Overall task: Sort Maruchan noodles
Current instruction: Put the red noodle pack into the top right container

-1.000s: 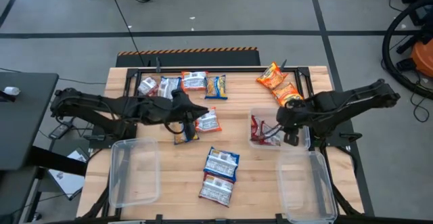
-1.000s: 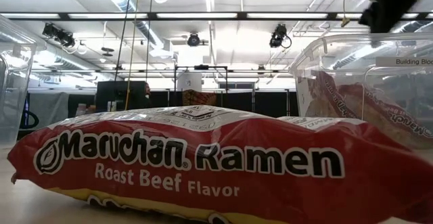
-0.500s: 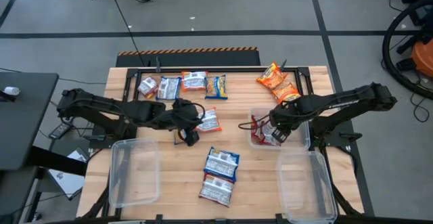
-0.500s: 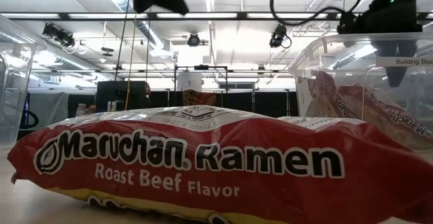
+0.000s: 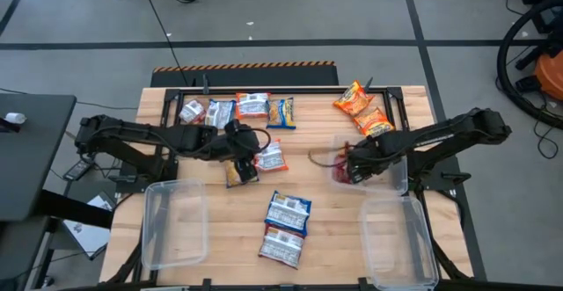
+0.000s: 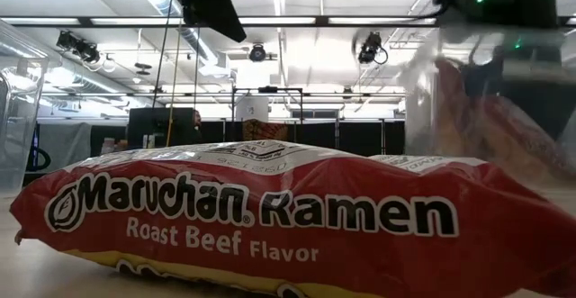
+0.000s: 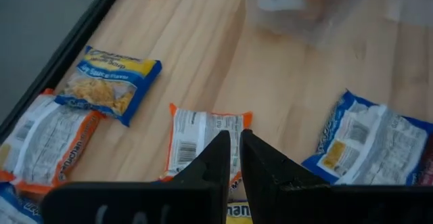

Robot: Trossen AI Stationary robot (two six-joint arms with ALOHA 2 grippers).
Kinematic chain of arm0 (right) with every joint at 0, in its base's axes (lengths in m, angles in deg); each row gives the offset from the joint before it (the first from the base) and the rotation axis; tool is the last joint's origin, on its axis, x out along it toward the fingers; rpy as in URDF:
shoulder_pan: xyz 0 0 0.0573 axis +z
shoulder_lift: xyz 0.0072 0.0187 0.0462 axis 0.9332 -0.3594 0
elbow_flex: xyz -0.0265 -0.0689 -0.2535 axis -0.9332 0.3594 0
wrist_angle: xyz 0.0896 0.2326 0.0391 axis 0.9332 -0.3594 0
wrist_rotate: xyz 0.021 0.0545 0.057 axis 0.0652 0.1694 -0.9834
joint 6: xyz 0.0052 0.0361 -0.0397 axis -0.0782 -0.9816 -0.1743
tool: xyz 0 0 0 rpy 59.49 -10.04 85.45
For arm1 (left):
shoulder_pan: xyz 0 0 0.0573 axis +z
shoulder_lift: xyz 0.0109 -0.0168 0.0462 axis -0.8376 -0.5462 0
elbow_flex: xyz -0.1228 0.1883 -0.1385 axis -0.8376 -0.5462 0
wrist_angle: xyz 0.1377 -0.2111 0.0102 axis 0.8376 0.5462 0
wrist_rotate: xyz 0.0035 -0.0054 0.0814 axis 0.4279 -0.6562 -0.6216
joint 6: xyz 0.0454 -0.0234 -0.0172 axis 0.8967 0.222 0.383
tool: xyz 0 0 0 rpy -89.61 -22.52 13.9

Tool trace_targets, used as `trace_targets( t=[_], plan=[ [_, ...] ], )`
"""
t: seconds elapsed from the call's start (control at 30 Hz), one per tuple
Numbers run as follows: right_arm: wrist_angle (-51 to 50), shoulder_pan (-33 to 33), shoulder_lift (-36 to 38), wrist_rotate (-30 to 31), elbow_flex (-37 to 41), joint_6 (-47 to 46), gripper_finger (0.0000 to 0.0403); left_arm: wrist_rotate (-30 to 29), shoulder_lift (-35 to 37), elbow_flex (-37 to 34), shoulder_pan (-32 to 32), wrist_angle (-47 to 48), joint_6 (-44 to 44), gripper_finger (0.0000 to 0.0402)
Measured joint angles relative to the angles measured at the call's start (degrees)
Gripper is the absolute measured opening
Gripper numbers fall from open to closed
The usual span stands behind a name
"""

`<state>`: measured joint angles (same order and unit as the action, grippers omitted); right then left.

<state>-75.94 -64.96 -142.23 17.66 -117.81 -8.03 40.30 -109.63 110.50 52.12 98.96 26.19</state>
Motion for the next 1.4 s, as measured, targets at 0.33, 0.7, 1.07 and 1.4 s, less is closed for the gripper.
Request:
trace_targets(
  t=[0.33,0.7,1.07,1.4],
  plan=[
    [-0.70,-1.24,-0.22,-2.09,-2.85,-2.75,0.0130,3.37,0.04,-0.02,2.38,0.21,2.91,0.0041],
    [0.66,-1.76,-2.81,-2.71,-5.85,-0.94,0.0129,5.29,3.44,0.36,2.73,2.95,4.69,0.0041],
    [5.96,0.40,-3.07,-4.06,-11.39,41.46,0.0163,4.82,6.26,0.45,4.00,3.32,6.70,0.0041],
    [9.16,-1.44,-8.88,-4.15,-9.97,47.55,0.0162,5.16,6.91,0.38,3.98,4.64,4.39,0.0041]
  ],
)
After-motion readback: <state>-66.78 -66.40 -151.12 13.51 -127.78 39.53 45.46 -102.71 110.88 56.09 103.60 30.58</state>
